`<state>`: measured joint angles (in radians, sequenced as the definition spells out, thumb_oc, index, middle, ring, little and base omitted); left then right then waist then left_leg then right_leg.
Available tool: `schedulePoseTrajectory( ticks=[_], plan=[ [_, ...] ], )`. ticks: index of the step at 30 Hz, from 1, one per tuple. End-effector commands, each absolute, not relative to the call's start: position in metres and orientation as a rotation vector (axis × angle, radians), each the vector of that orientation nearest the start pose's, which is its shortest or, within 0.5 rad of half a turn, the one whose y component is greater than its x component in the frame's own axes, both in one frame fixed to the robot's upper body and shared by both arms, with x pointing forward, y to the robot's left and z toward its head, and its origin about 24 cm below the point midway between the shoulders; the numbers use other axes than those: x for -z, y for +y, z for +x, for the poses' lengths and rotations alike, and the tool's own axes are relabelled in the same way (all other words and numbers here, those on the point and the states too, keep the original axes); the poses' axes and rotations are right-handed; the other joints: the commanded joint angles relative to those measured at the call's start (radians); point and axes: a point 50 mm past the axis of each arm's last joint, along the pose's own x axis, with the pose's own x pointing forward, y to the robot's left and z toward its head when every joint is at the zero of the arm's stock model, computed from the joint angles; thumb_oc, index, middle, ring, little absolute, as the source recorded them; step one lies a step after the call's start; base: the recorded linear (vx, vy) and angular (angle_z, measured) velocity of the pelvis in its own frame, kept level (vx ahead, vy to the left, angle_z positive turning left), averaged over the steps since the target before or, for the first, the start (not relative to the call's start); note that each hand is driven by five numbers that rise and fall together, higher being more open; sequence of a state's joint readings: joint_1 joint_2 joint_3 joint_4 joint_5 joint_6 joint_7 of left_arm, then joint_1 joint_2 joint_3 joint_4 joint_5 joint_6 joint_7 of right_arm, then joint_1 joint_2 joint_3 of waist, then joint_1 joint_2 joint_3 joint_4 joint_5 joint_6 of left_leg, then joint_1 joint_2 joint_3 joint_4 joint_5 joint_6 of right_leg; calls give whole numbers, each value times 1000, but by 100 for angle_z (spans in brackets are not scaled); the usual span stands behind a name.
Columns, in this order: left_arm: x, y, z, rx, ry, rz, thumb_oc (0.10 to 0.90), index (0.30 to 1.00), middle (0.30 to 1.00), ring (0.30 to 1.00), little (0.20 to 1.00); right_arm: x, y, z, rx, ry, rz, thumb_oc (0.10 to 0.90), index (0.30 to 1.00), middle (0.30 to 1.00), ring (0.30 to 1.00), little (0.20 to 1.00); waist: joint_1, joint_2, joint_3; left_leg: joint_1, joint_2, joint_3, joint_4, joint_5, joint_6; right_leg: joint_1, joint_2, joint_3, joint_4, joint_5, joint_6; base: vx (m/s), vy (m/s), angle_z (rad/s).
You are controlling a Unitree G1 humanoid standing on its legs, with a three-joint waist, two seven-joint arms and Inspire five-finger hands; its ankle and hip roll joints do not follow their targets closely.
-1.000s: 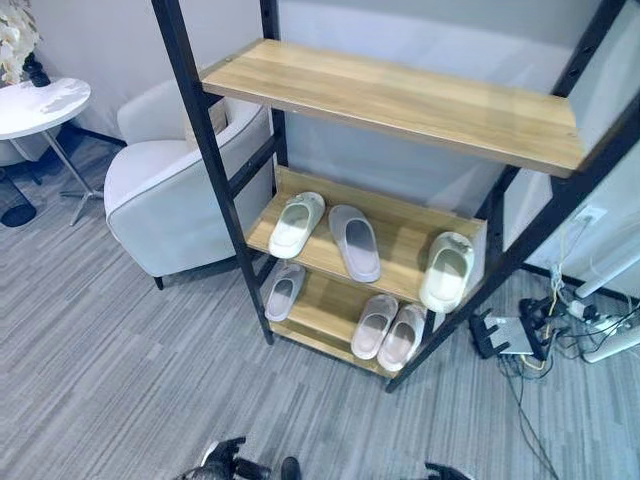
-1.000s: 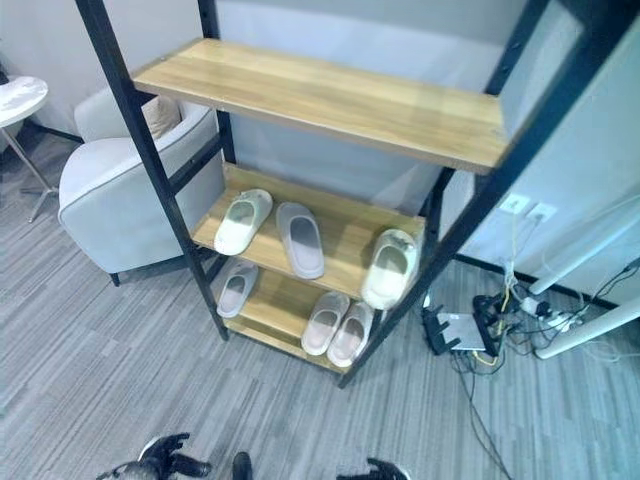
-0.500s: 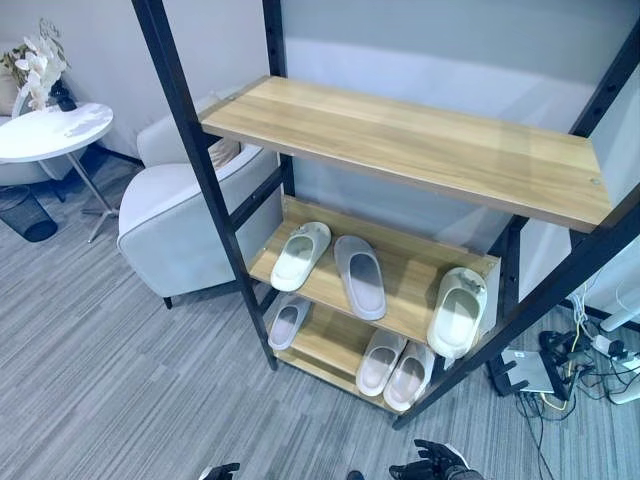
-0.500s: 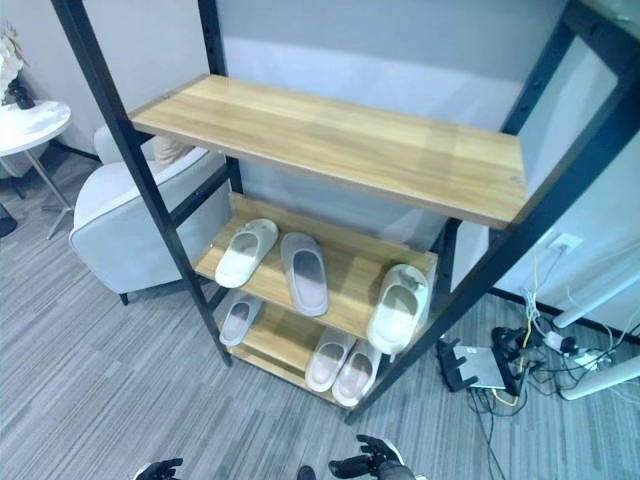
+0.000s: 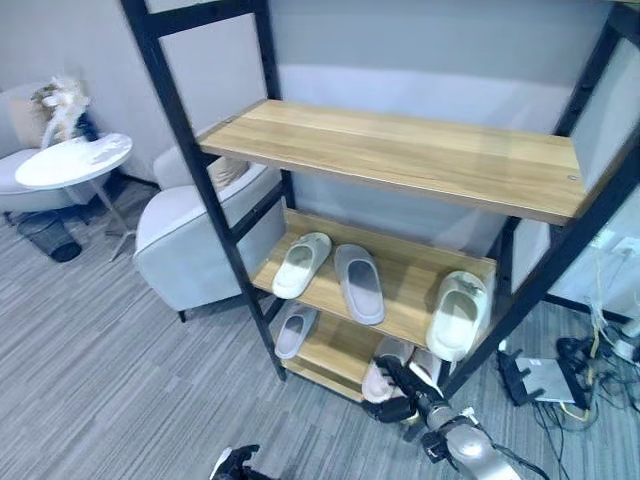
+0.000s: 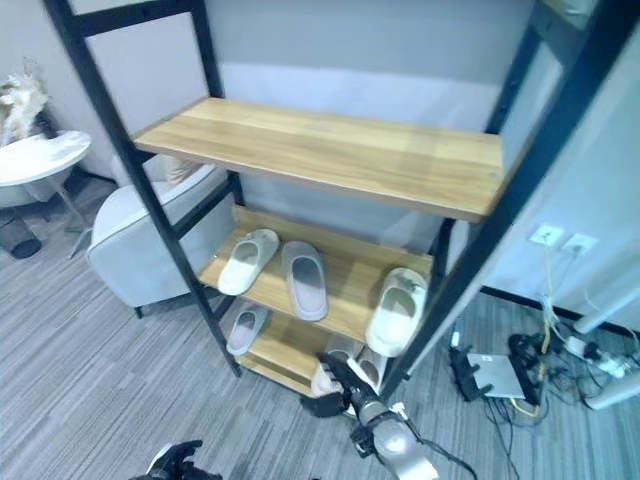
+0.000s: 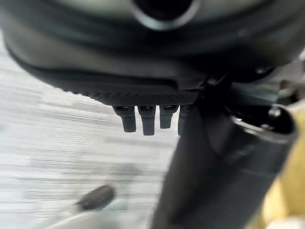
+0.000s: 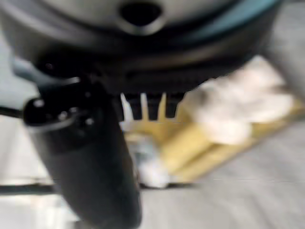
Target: Arrange the slippers neatly on the shoe rack.
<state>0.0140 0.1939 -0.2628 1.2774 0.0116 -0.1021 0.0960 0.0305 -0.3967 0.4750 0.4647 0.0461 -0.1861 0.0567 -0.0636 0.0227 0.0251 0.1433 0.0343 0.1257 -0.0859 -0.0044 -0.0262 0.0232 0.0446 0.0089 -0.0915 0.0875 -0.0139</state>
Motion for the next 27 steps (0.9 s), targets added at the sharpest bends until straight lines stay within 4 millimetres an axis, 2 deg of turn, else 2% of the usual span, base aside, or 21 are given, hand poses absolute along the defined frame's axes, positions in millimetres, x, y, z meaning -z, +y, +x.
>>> schedulePoseTrajectory(
  ticks=[1, 2, 6, 7, 8, 9, 10, 12, 13, 14, 15, 16, 17, 18, 20, 23, 24, 27],
  plan=[
    [160, 204, 116, 56, 1081, 430, 800, 900, 900, 900, 900, 73, -151, 200, -540, 424, -437, 800, 900, 900, 900, 900, 5, -37, 10, -36, -39, 23, 42, -41, -3, 42, -75, 28, 59, -117, 122, -57, -20, -18],
    [160, 205, 118, 54, 1076, 447, 800, 900, 900, 900, 900, 55, -137, 210, -597, 318, -445, 800, 900, 900, 900, 900, 7, -35, 10, -35, -38, 26, 39, -40, -4, 45, -75, 31, 55, -116, 122, -21, -20, 4],
    [162, 203, 111, 65, 1095, 475, 800, 900, 900, 900, 900, 16, -121, 227, -673, 100, -527, 800, 900, 900, 900, 900, 10, -32, 6, -29, -35, 34, 29, -37, -4, 50, -73, 36, 47, -115, 123, 0, -10, -4],
    [162, 203, 111, 65, 1095, 475, 800, 900, 900, 900, 900, 16, -121, 227, -673, 100, -527, 800, 900, 900, 900, 900, 10, -32, 6, -28, -34, 34, 29, -37, -4, 51, -73, 36, 47, -115, 123, 24, -12, -6],
    [164, 203, 104, 68, 1117, 478, 800, 900, 900, 900, 900, -6, -119, 235, -676, -19, -589, 800, 900, 900, 900, 900, 12, -30, 1, -23, -33, 38, 20, -34, -4, 54, -72, 40, 41, -113, 124, 32, -11, -5],
    [165, 203, 102, 67, 1124, 480, 800, 900, 900, 900, 900, -14, -119, 237, -670, -62, -614, 800, 900, 900, 900, 900, 13, -29, 0, -20, -31, 39, 16, -33, -5, 55, -72, 41, 41, -113, 125, 32, -11, -6],
    [165, 203, 102, 67, 1124, 479, 800, 900, 900, 900, 900, -14, -119, 237, -670, -61, -615, 800, 900, 900, 900, 900, 13, -29, 1, -19, -31, 39, 15, -33, -5, 55, -72, 42, 41, -113, 125, 22, -6, -6],
    [166, 203, 96, 70, 1140, 484, 800, 900, 900, 900, 900, -35, -120, 244, -650, -172, -687, 800, 900, 900, 900, 900, 15, -29, -4, -18, -31, 38, 11, -32, -5, 59, -73, 42, 38, -114, 126, 35, -12, -8],
    [167, 203, 93, 74, 1149, 491, 800, 900, 900, 900, 900, -56, -122, 249, -621, -274, -733, 800, 900, 900, 900, 900, 17, -28, -5, -15, -29, 36, 8, -31, -6, 63, -72, 39, 36, -115, 126, 38, -12, -4],
    [167, 202, 93, 75, 1149, 491, 800, 900, 900, 900, 900, -56, -122, 249, -621, -273, -734, 800, 900, 900, 900, 900, 17, -28, -5, -14, -29, 36, 8, -31, -6, 63, -72, 39, 36, -115, 126, 53, -20, 0],
    [168, 202, 90, 82, 1155, 497, 800, 900, 900, 900, 900, -74, -124, 253, -586, -359, -773, 800, 900, 900, 900, 900, 20, -27, -7, -13, -28, 33, 7, -31, -6, 65, -71, 37, 35, -117, 126, 0, 0, 0],
    [168, 201, 90, 83, 1154, 497, 800, 900, 900, 900, 900, -74, -124, 253, -585, -359, -774, 800, 900, 900, 900, 900, 20, -27, -7, -13, -28, 32, 7, -31, -7, 65, -71, 37, 35, -117, 126, 51, -29, 3],
    [168, 202, 87, 89, 1159, 508, 800, 900, 900, 900, 900, -89, -125, 257, -555, -437, -818, 800, 900, 900, 900, 900, 25, -27, -8, -13, -27, 29, 5, -32, -7, 68, -71, 32, 34, -118, 126, 0, 0, 0],
    [168, 202, 87, 90, 1159, 508, 800, 900, 900, 900, 900, -89, -125, 257, -555, -437, -819, 800, 900, 900, 900, 900, 25, -27, -8, -13, -27, 29, 5, -32, -7, 69, -71, 32, 34, -118, 126, 47, -36, 3],
    [168, 201, 87, 102, 1153, 525, 800, 900, 900, 900, 900, -106, -126, 265, -501, -530, -890, 800, 900, 900, 900, 900, 34, -27, -6, -15, -25, 22, 2, -29, -8, 69, -73, 27, 31, -119, 128, 30, -25, 5],
    [168, 201, 88, 109, 1145, 535, 800, 900, 900, 900, 900, -111, -127, 271, -464, -554, -934, 800, 900, 900, 900, 900, 39, -27, -4, -18, -25, 17, 0, -27, -8, 68, -75, 23, 28, -118, 129, 22, -24, 11],
    [167, 200, 90, 115, 1134, 543, 800, 900, 900, 900, 900, -117, -129, 281, -425, -573, -963, 800, 900, 900, 900, 900, 45, -26, -2, -25, -26, 13, -1, -25, -9, 64, -78, 17, 24, -115, 131, 14, -25, 8],
    [167, 200, 91, 118, 1125, 554, 800, 900, 900, 900, 900, -127, -129, 292, -382, -609, -1017, 800, 900, 900, 900, 900, 52, -24, -1, -36, -29, 6, -1, -25, -9, 59, -81, 11, 17, -111, 134, 27, -23, 8]
  ],
)
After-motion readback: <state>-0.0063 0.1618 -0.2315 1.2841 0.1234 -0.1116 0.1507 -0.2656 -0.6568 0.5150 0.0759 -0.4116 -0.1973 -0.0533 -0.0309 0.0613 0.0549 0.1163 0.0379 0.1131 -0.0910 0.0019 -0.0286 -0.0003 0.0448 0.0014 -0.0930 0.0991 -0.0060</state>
